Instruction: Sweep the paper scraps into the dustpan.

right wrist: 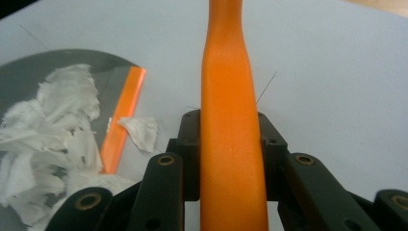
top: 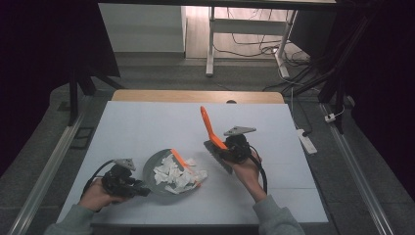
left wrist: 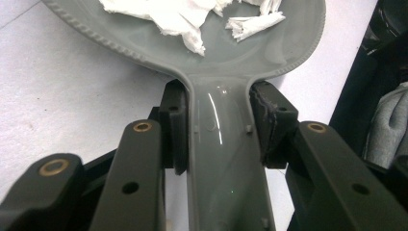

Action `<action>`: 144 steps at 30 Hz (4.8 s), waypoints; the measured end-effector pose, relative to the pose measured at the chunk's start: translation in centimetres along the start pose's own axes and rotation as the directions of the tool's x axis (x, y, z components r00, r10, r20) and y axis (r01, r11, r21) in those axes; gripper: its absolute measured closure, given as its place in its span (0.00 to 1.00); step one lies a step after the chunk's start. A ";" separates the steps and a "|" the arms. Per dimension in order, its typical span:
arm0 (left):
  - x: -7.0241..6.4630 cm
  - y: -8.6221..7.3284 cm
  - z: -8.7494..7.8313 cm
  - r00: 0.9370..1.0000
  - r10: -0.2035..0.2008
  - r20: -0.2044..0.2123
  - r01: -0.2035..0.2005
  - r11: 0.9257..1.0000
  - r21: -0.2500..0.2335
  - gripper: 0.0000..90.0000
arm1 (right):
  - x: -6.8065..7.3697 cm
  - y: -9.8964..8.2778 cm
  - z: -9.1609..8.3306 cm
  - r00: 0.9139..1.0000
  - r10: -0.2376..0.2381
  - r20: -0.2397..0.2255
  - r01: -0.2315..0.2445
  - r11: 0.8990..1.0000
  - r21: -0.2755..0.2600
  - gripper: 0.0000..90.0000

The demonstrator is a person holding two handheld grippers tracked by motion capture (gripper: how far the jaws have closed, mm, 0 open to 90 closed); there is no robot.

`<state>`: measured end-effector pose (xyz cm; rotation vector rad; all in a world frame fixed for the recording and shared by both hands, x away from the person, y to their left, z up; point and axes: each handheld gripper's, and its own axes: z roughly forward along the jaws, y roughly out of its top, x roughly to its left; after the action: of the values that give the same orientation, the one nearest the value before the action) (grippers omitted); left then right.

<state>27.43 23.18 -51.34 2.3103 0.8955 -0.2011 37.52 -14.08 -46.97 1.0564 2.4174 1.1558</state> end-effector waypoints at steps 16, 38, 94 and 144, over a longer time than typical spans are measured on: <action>-0.3 0.0 0.1 1.000 0.002 0.005 -0.002 1.000 0.003 0.68 | 1.5 -0.4 2.2 1.000 -0.018 -0.002 0.018 0.998 0.060 0.78; -0.7 0.4 0.6 1.000 0.007 0.012 -0.007 1.000 0.003 0.68 | 7.0 0.8 5.4 0.995 -0.056 -0.088 0.064 0.994 0.093 0.78; -1.5 -0.1 1.3 1.000 -0.024 0.015 0.024 1.000 -0.002 0.68 | 8.2 -0.9 1.1 0.994 -0.039 -0.103 0.042 0.999 0.020 0.78; -0.9 -0.6 0.0 0.997 -0.073 -0.033 0.067 0.985 -0.156 0.68 | -0.1 -3.4 -4.8 0.999 0.025 -0.020 -0.027 0.997 -0.078 0.78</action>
<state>26.39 23.01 -51.34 2.1478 0.9783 -0.1129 33.43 -18.32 -46.42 1.0607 2.3576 1.2639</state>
